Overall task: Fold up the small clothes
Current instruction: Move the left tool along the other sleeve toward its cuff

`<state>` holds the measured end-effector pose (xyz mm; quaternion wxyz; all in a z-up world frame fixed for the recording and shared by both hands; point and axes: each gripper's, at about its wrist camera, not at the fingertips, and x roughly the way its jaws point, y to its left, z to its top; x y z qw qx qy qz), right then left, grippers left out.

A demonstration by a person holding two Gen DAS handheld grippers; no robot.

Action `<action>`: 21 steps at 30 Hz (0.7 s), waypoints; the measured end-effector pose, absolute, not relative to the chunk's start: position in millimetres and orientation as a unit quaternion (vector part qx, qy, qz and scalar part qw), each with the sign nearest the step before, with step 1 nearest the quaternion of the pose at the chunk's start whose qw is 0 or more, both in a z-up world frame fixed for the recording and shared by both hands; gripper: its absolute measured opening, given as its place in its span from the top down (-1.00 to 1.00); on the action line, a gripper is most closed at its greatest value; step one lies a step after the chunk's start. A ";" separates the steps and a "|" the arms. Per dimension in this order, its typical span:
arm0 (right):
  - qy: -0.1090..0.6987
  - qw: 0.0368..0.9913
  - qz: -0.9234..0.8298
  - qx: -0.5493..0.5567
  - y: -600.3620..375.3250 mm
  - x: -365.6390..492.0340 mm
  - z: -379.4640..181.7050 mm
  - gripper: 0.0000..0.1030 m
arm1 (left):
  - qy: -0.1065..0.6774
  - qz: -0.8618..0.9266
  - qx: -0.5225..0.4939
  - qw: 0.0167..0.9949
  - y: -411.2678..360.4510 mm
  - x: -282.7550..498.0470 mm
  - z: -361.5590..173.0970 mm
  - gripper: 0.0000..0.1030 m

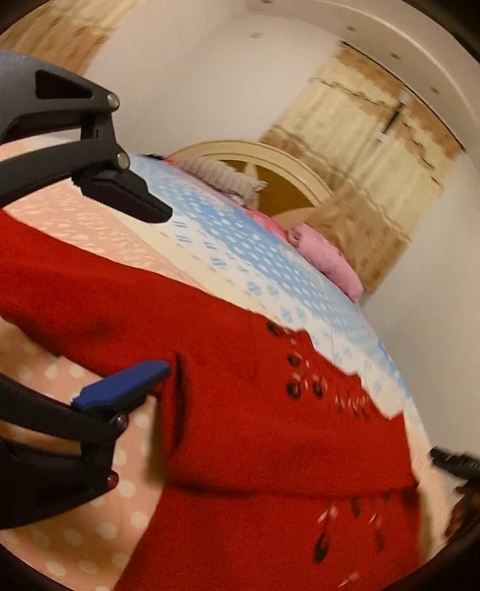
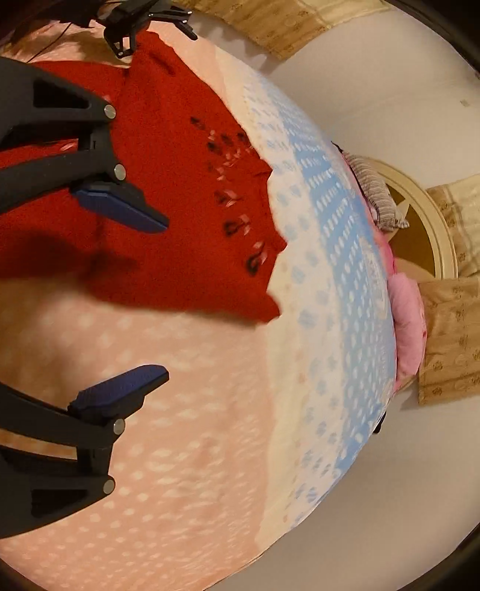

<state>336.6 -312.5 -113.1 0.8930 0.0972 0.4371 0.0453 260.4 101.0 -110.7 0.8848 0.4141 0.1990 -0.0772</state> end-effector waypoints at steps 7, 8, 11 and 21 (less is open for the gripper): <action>0.493 0.869 0.030 -0.001 -268.3 376.8 -154.2 0.51 | 0.237 -0.057 0.320 0.916 121.5 265.5 -111.8 -0.70; 0.490 0.872 0.024 0.000 -273.8 375.2 -154.5 0.59 | 0.238 -0.056 0.313 0.918 120.8 264.2 -111.4 -0.70; 0.482 0.876 -0.005 0.014 -297.4 367.6 -151.6 0.82 | 0.239 -0.067 0.292 0.924 118.7 257.9 -107.9 -0.78; 0.479 0.875 -0.013 0.069 -336.7 351.0 -153.2 0.89 | 0.265 -0.078 0.212 0.937 90.8 265.6 -102.1 -0.84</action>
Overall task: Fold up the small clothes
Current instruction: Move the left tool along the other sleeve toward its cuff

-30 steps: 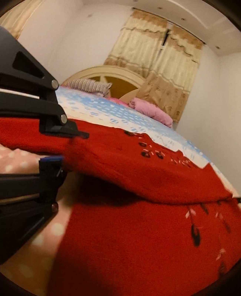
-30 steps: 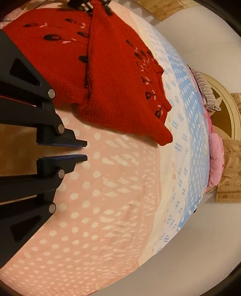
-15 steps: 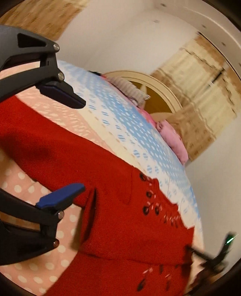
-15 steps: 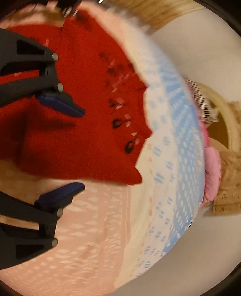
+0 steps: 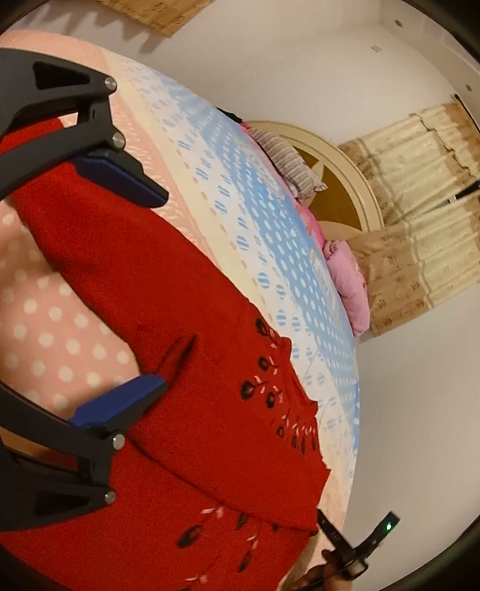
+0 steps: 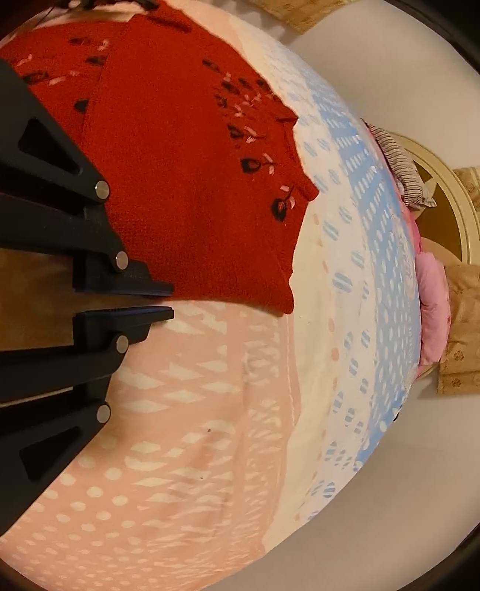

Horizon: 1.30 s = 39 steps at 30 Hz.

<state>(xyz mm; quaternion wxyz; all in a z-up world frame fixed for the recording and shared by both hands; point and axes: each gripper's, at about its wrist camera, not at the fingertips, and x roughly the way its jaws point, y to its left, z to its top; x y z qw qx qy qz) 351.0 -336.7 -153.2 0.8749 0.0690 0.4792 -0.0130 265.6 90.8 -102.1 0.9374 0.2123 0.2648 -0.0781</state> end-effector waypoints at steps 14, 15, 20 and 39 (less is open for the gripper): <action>0.478 0.876 0.027 0.054 -296.8 346.8 -162.1 0.04 | 0.375 0.001 0.084 0.923 153.9 265.7 -109.8 -0.91; 0.477 0.876 0.024 0.059 -298.3 345.4 -159.4 0.04 | 0.380 0.005 0.074 0.922 161.6 262.6 -111.8 -0.91; 0.450 0.893 0.006 0.018 -279.4 334.5 -126.0 0.02 | 0.396 0.036 0.054 0.916 190.0 252.8 -124.9 -0.90; 0.456 0.870 0.182 -0.042 -64.9 337.0 -157.9 -0.12 | 0.415 0.148 0.092 0.893 242.2 232.5 -136.4 -0.90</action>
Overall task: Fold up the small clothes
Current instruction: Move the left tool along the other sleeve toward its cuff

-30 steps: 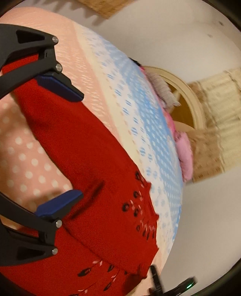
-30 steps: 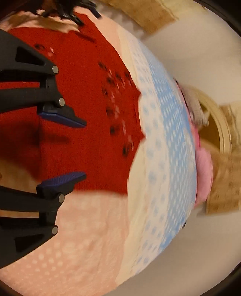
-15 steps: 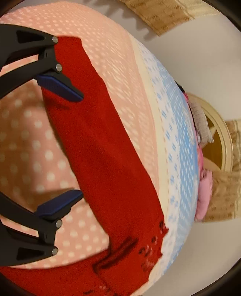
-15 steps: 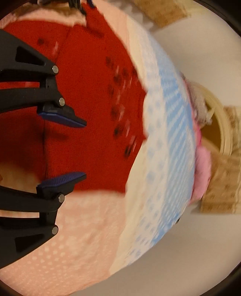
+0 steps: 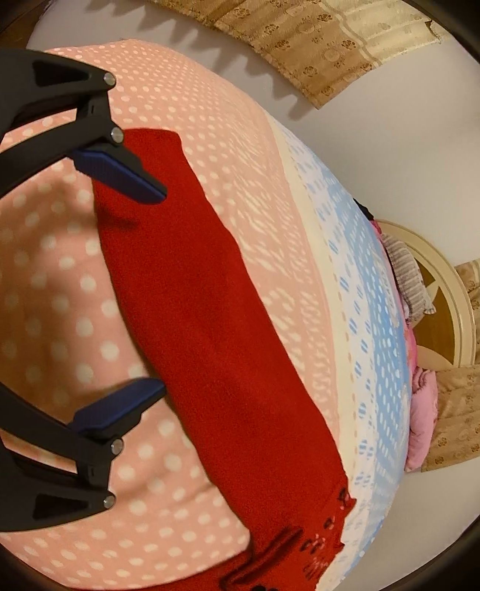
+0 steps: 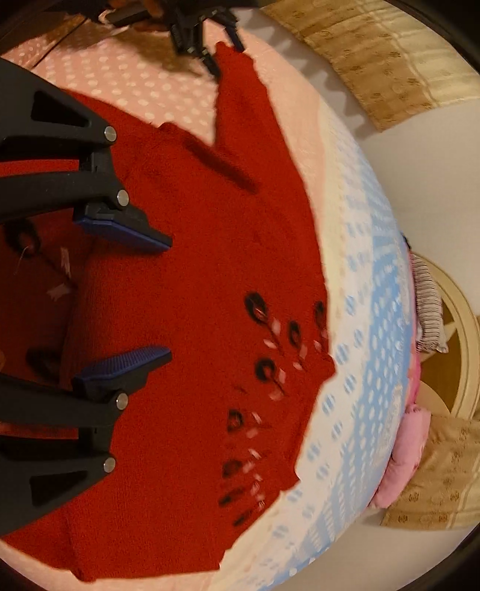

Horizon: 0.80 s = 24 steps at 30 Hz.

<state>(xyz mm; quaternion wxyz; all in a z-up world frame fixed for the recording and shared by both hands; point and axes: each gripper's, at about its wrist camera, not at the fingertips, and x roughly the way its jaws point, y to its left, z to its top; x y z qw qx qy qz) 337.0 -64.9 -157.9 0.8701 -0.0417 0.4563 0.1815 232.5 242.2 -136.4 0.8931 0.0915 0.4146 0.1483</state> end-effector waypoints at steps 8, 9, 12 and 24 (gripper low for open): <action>0.438 0.879 0.184 -0.034 -69.8 331.3 -168.1 -0.37 | 0.437 0.175 0.049 0.881 278.8 224.8 -141.1 -0.91; 0.438 0.879 0.185 -0.037 -67.9 331.3 -168.4 -0.40 | 0.439 0.179 0.046 0.879 281.4 224.0 -140.9 -0.91; 0.435 0.881 0.182 -0.048 -64.4 329.6 -168.8 -0.45 | 0.434 0.195 0.039 0.879 293.2 217.7 -136.8 -0.91; 0.430 0.882 0.186 -0.044 -66.2 327.8 -168.8 -0.51 | 0.407 0.249 -0.075 0.875 368.0 187.6 -126.5 -0.91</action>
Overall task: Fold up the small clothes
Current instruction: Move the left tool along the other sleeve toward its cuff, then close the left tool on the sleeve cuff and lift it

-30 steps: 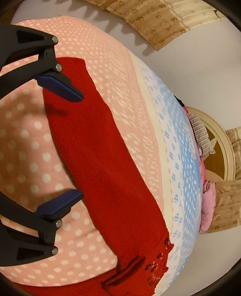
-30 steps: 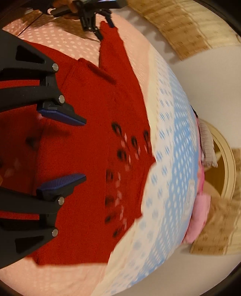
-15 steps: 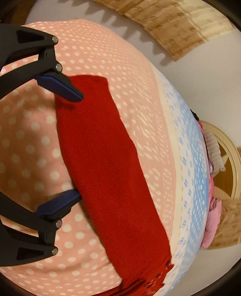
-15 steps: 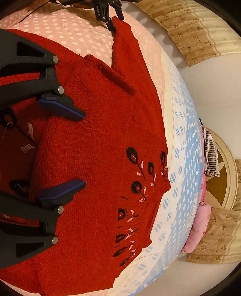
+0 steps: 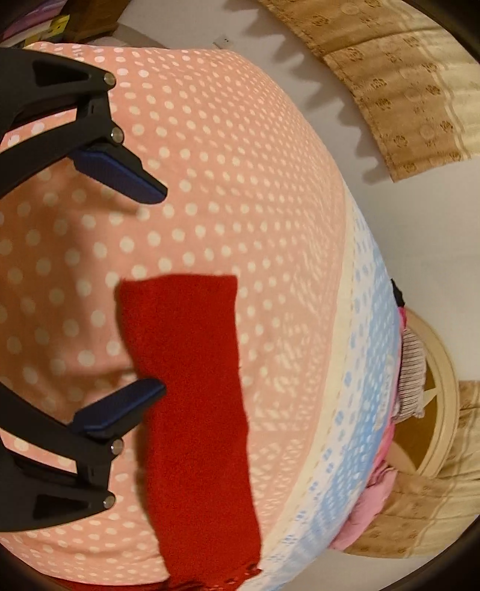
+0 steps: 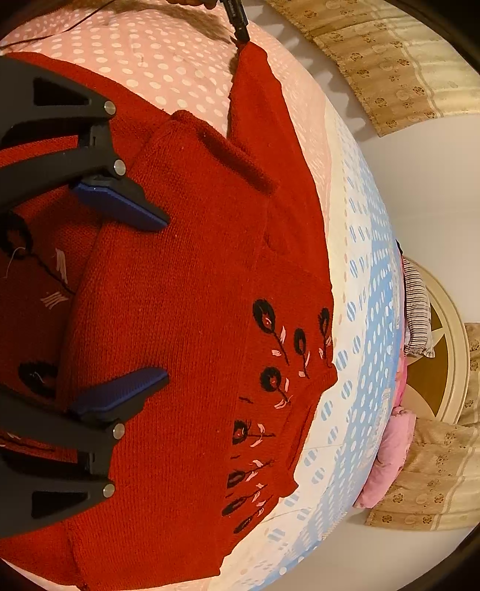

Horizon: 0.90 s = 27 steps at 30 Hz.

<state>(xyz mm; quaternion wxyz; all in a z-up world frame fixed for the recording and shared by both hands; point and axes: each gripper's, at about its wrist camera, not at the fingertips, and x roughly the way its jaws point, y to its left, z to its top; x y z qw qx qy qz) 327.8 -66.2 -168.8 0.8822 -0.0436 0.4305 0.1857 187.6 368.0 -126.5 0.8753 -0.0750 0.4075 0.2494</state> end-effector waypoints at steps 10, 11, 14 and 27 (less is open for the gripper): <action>0.428 0.883 0.186 -0.043 -66.3 326.2 -168.1 -0.53 | 0.390 0.251 -0.120 0.878 385.4 197.0 -127.0 -0.70; 0.428 0.883 0.186 -0.044 -66.3 326.2 -168.1 -0.53 | 0.394 0.249 -0.125 0.876 386.7 201.4 -131.3 -0.59; 0.428 0.883 0.186 -0.043 -66.6 326.4 -168.0 -0.53 | 0.409 0.252 -0.141 0.866 391.1 212.3 -146.0 -0.24; 0.428 0.884 0.185 -0.044 -66.9 326.4 -168.0 -0.54 | 0.375 0.192 -0.167 0.891 380.7 209.2 -135.1 0.81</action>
